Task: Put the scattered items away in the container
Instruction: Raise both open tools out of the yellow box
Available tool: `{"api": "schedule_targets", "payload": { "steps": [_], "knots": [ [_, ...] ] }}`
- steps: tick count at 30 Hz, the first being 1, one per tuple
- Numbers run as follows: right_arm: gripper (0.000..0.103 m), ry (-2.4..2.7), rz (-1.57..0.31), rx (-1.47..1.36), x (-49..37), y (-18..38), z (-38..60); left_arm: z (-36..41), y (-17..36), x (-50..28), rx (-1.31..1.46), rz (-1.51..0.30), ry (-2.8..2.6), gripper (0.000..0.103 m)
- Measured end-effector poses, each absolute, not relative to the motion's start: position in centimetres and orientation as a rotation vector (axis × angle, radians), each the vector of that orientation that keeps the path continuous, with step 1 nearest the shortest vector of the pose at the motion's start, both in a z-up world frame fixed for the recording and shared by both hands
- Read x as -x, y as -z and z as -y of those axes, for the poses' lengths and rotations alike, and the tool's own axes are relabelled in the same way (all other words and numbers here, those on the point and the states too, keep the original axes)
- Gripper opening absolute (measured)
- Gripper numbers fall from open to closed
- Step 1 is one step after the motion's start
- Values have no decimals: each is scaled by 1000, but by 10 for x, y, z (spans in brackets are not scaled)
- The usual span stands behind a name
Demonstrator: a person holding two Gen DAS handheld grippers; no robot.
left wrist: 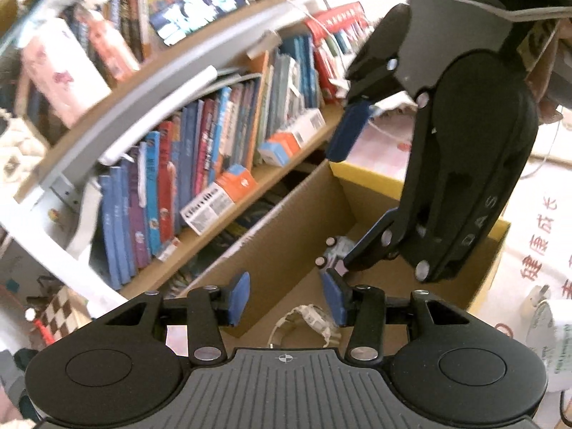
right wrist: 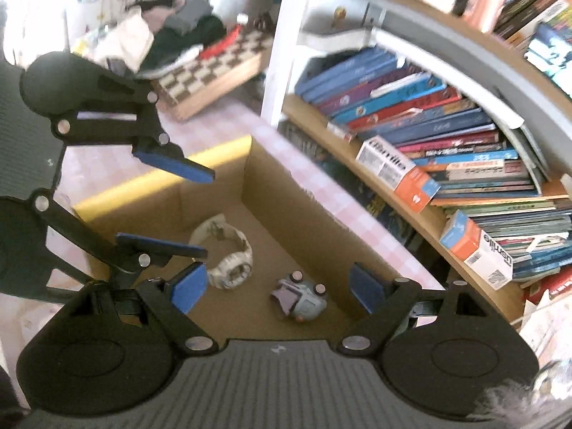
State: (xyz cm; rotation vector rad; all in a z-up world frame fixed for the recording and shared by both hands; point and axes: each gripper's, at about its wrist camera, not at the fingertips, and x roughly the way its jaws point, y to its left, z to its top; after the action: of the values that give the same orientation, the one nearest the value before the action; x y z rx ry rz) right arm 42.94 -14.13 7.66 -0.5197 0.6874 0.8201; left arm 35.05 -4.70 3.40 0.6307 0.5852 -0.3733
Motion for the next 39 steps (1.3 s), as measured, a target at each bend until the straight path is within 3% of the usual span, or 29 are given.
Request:
{"api": "schedule_targets", "payload": {
  "steps": [5,8,19,31,39],
  "knots": [
    [87,-791,-635,443,-397,-102,151,42,-55,-321,-612,-516,353,47],
    [87,-779,-604,413,-376,-116,156,38,-67,-301,-583,-479,342,52],
    [87,-711,-559,316,-317,-135,169,17,-83,-239,-519,-415,314,52],
    [91,-537,-576,166,-251,-118,190,-7,-81,-170,-422,-402,249,53],
    [92,-400,-589,94,-206,-95,204,-21,-65,-136,-320,-423,185,59]
  ]
}}
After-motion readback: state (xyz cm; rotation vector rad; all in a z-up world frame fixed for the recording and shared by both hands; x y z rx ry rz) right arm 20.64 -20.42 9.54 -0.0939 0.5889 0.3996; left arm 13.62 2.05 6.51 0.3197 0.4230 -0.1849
